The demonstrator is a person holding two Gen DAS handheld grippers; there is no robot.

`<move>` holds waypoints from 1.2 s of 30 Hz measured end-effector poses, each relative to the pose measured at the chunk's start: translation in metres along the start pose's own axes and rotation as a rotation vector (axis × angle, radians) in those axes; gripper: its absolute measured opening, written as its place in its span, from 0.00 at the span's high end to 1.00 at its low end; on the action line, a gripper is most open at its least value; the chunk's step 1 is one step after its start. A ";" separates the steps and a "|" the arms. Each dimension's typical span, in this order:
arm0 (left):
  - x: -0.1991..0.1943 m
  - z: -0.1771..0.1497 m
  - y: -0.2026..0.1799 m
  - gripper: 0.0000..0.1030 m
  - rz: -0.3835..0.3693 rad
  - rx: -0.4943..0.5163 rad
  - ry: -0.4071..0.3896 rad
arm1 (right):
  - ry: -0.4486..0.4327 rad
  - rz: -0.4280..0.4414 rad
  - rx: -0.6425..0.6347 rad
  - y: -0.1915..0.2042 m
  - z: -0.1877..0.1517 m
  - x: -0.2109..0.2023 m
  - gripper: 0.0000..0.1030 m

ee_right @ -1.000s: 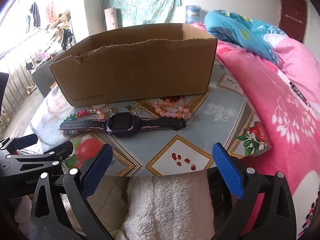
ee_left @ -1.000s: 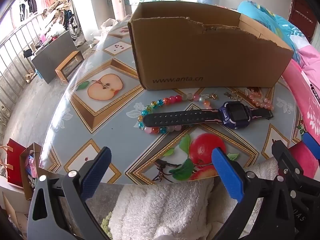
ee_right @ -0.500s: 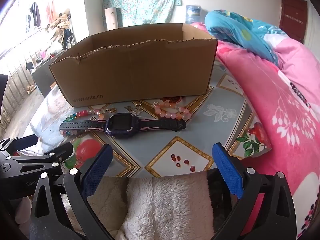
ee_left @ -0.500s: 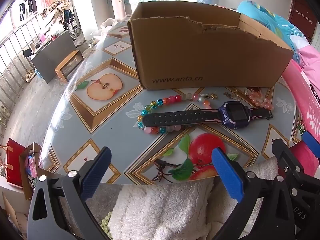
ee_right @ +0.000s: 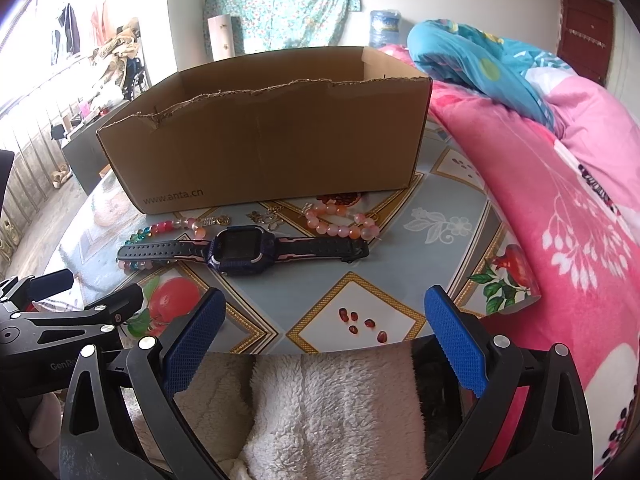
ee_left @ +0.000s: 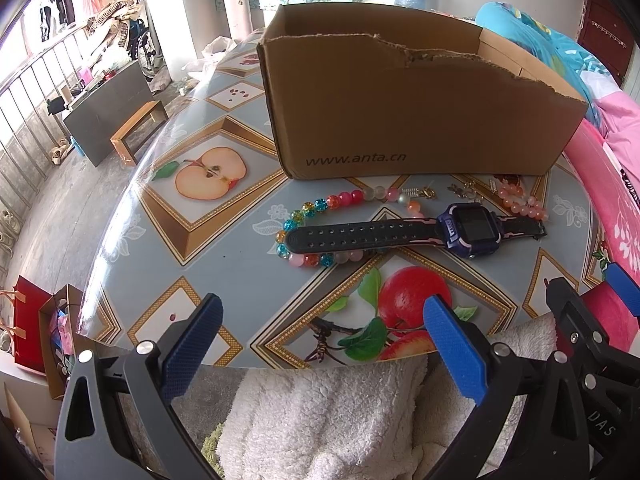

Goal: Organize jewelry

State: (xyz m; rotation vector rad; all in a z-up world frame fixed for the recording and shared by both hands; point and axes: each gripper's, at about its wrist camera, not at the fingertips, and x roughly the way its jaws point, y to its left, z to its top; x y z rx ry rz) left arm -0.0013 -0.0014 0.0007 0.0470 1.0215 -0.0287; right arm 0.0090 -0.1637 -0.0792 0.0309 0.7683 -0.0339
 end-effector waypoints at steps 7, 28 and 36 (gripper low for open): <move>0.001 -0.001 0.002 0.04 0.000 -0.004 0.002 | 0.000 -0.004 -0.001 -0.001 0.000 0.000 0.08; 0.010 -0.001 0.008 0.04 -0.001 -0.011 0.013 | 0.000 -0.016 0.001 0.002 0.001 0.001 0.08; 0.007 -0.004 0.019 0.04 -0.109 -0.001 -0.060 | -0.024 -0.006 0.000 0.002 0.009 0.002 0.08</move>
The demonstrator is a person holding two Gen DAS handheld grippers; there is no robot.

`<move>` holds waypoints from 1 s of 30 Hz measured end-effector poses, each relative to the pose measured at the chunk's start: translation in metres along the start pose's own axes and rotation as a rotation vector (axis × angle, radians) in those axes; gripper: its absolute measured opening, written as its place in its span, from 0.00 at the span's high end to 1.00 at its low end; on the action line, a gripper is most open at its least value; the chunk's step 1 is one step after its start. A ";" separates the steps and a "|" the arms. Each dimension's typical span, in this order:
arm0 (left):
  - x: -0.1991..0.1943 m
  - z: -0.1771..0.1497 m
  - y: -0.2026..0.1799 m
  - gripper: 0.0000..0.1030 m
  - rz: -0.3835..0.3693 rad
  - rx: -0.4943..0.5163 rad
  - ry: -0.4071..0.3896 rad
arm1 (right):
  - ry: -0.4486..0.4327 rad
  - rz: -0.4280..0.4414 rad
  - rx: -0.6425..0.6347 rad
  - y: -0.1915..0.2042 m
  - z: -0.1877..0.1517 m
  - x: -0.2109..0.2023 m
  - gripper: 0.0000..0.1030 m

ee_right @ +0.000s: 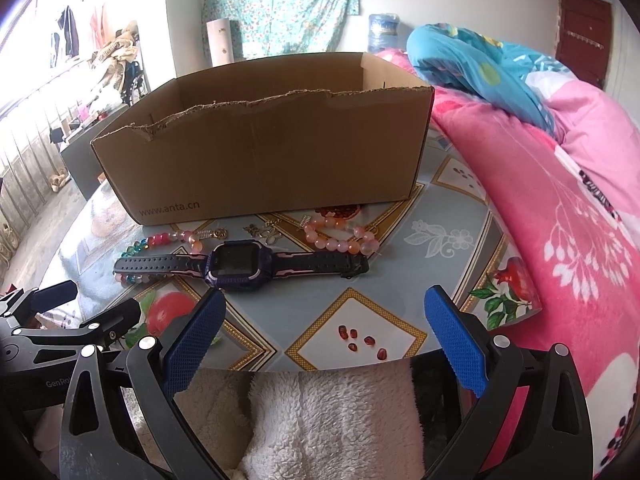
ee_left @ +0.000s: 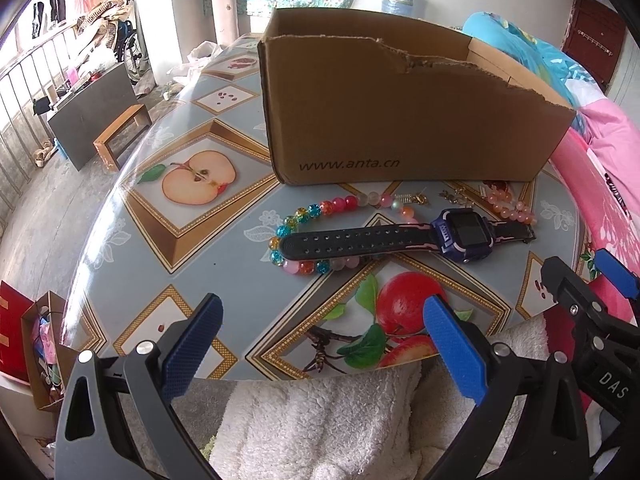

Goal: Organize jewelry

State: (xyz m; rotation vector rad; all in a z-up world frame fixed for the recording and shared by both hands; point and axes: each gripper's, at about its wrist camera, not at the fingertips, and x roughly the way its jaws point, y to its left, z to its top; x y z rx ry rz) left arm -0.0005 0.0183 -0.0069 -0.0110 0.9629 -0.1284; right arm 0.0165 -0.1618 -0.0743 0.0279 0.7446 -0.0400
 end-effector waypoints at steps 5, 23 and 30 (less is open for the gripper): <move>-0.009 -0.002 0.020 0.05 -0.098 -0.014 -0.117 | -0.025 0.040 0.008 0.002 0.009 0.002 0.08; 0.022 0.022 0.035 0.40 -0.289 0.002 -0.040 | 0.081 0.221 -0.084 0.046 0.018 0.046 0.52; 0.025 0.023 0.036 0.40 -0.321 -0.023 -0.022 | 0.091 0.217 -0.083 0.050 0.015 0.052 0.55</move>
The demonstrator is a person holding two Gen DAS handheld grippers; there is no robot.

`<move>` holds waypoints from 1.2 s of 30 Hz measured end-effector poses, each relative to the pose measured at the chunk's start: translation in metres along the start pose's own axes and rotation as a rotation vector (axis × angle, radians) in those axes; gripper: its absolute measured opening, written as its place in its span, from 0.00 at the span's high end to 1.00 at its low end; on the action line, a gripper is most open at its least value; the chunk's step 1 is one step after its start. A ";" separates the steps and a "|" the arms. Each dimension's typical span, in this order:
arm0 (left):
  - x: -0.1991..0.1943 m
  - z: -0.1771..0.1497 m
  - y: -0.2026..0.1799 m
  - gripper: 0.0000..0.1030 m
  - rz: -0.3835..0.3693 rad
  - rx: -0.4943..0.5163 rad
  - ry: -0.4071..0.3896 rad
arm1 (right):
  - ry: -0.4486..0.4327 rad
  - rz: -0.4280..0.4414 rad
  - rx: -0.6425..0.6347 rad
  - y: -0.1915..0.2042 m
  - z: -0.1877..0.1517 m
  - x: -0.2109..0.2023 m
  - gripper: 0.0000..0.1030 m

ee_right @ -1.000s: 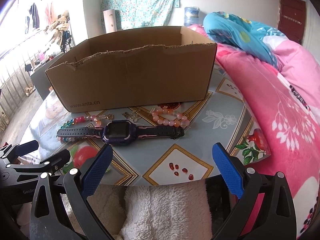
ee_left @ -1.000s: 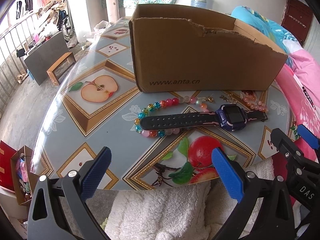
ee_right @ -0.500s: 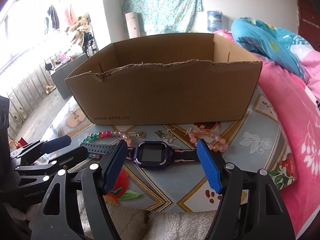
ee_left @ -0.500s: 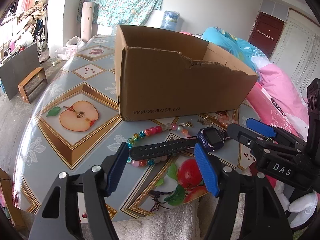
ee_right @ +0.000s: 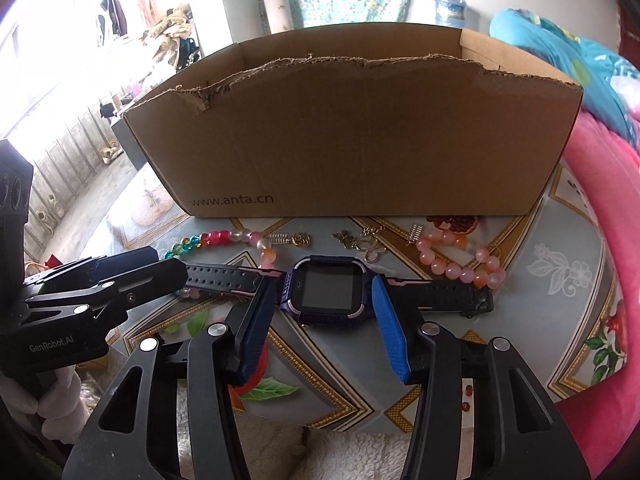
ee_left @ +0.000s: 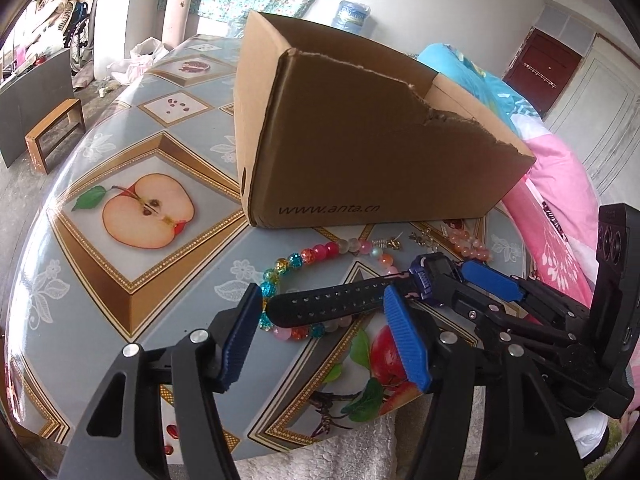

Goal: Organize jewelry
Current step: 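Lower the right gripper onto the black smartwatch and close on its face, then lift the smartwatch with the right gripper and carry it over the box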

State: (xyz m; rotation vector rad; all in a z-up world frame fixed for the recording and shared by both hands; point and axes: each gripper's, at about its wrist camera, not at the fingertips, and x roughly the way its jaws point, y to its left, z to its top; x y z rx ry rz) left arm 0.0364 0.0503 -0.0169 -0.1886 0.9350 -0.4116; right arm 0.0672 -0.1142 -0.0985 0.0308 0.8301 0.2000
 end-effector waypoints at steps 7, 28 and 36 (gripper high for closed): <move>-0.002 0.003 0.006 0.40 -0.046 -0.059 0.010 | -0.010 -0.010 -0.008 0.006 -0.006 0.000 0.54; 0.009 0.022 0.009 0.41 -0.197 -0.198 0.006 | -0.024 -0.016 -0.043 0.008 -0.012 -0.002 0.54; 0.008 0.023 0.002 0.63 -0.194 -0.147 -0.022 | -0.031 -0.012 -0.050 0.010 -0.017 -0.002 0.54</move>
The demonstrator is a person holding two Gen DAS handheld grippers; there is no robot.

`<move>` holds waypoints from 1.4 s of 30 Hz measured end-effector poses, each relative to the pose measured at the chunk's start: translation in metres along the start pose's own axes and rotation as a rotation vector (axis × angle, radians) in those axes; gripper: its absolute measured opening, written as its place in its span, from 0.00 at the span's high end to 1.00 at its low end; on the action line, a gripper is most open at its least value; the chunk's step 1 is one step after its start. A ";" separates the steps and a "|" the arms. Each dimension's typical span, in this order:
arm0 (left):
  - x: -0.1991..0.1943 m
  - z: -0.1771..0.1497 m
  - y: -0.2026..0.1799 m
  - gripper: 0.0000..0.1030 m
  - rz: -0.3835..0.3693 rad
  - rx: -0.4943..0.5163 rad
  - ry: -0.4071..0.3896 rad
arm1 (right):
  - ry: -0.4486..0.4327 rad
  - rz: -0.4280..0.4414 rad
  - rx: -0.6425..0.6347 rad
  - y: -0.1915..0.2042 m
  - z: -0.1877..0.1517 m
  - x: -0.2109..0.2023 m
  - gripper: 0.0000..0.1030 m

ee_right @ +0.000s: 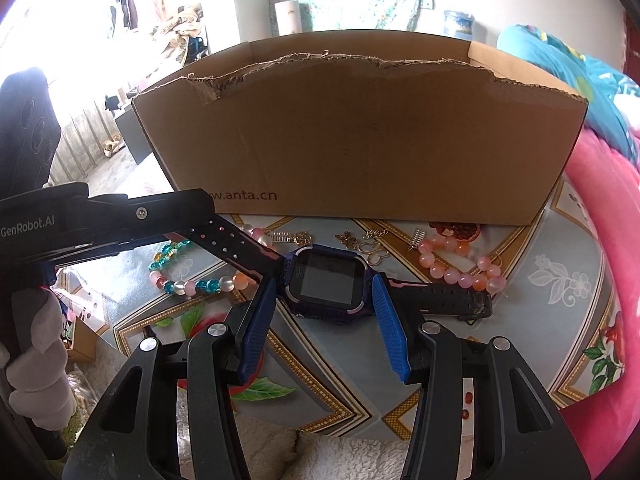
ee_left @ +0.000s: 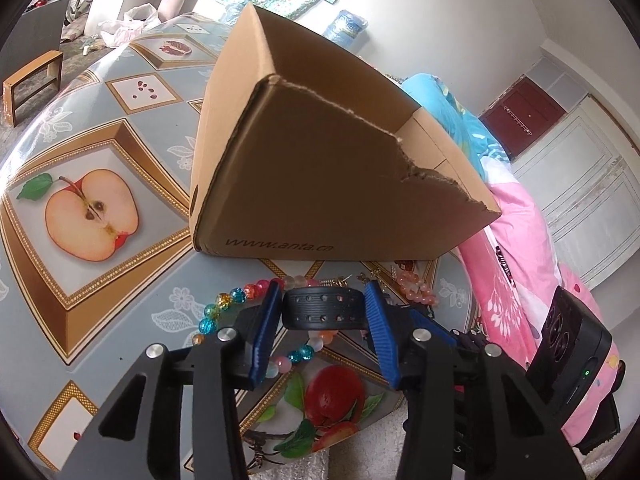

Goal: Organize jewelry
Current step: 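Lift the smartwatch with the right gripper and carry it over the box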

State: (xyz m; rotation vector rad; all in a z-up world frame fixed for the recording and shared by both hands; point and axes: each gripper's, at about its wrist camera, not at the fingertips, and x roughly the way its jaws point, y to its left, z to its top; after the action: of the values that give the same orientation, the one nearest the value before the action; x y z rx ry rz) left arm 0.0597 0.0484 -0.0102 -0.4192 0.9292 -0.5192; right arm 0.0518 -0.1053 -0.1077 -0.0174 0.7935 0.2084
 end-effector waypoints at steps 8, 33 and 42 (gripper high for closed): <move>0.006 -0.009 -0.025 0.78 0.164 0.194 -0.011 | -0.009 0.026 0.051 -0.015 0.000 -0.010 0.54; 0.011 -0.012 -0.028 0.78 0.240 0.289 -0.011 | 0.011 0.193 0.506 -0.133 -0.003 -0.007 0.63; 0.012 -0.012 -0.026 0.78 0.234 0.282 -0.009 | 0.047 0.178 0.523 -0.136 -0.005 0.014 0.79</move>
State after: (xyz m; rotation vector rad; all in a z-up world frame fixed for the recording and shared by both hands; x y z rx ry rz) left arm 0.0496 0.0196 -0.0096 -0.0565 0.8676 -0.4254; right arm 0.0836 -0.2365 -0.1294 0.5445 0.8779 0.1641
